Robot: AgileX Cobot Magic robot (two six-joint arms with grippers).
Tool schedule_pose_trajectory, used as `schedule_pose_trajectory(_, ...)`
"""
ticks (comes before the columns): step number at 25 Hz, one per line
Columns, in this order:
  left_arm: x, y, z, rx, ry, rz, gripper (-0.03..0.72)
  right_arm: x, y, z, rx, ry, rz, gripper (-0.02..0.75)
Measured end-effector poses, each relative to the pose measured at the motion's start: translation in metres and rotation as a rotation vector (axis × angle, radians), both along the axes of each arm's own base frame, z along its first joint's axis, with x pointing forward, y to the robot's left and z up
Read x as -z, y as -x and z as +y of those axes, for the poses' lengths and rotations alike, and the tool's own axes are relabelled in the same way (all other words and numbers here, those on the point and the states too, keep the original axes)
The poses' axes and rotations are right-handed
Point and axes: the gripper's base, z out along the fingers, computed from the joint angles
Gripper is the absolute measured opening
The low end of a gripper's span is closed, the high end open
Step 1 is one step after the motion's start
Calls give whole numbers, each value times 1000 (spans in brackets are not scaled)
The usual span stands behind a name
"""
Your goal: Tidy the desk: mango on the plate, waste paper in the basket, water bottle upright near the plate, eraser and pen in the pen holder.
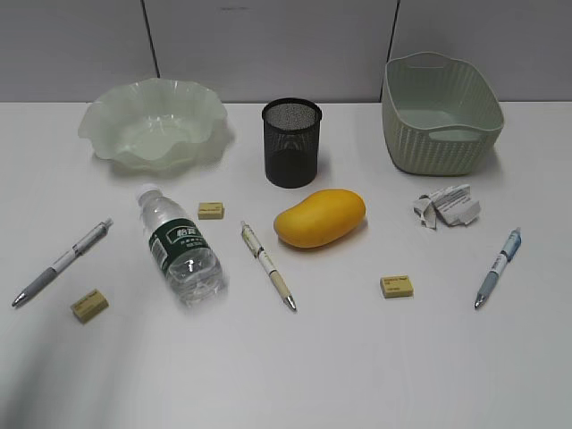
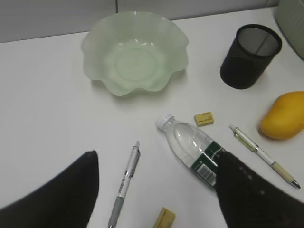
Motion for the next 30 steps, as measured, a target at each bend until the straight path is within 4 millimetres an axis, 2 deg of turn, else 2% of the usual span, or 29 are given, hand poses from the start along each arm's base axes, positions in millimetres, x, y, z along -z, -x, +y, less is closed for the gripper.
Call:
schedule_pose_trajectory(17,39,-82,-113,325,-100,204,580,0,0,0,0,0,0,568)
schedule_pose_trajectory(30,88,-130,-204,598,-294,405,610,0,0,0,0,0,0,568)
